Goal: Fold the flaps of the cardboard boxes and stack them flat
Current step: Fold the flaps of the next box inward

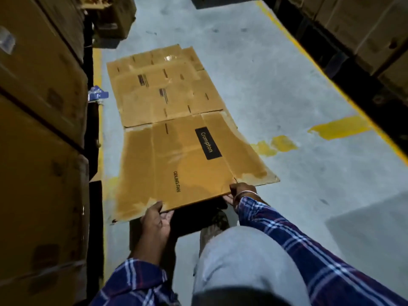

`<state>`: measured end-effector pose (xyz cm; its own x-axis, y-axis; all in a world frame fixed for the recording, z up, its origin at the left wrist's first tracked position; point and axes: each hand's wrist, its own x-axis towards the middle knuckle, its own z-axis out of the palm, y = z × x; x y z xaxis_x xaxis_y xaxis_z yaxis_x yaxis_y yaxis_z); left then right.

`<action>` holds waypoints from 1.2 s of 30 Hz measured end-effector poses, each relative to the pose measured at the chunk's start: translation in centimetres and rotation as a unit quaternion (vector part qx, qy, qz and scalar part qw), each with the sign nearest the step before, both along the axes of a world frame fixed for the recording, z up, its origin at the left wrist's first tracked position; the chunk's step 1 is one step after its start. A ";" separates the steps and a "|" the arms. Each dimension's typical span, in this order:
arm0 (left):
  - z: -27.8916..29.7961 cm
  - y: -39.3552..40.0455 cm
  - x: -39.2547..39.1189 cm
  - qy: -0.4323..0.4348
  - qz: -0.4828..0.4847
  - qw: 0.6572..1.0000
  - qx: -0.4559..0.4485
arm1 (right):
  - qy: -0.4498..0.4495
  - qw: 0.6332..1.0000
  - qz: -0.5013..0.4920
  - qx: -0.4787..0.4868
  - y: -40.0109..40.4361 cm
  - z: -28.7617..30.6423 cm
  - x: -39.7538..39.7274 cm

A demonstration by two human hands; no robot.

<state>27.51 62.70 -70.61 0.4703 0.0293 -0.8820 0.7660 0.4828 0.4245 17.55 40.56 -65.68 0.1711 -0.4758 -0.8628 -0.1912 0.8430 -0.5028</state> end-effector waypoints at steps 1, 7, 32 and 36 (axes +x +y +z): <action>-1.3 0.2 -0.2 0.018 -0.002 1.000 0.000 | 0.032 0.999 0.022 -0.023 -0.1 -0.7 -0.2; -2.4 -2.3 0.2 0.047 0.008 0.999 -0.026 | -0.029 0.992 0.118 0.043 -2.4 -3.0 1.2; -4.4 -7.6 4.4 -0.009 -0.125 0.992 -0.009 | -0.072 0.976 0.197 -0.053 -5.4 -3.0 0.4; 1.4 -8.1 2.9 -0.115 -0.355 0.928 0.009 | -0.079 0.972 0.197 -0.098 -5.9 1.5 -1.7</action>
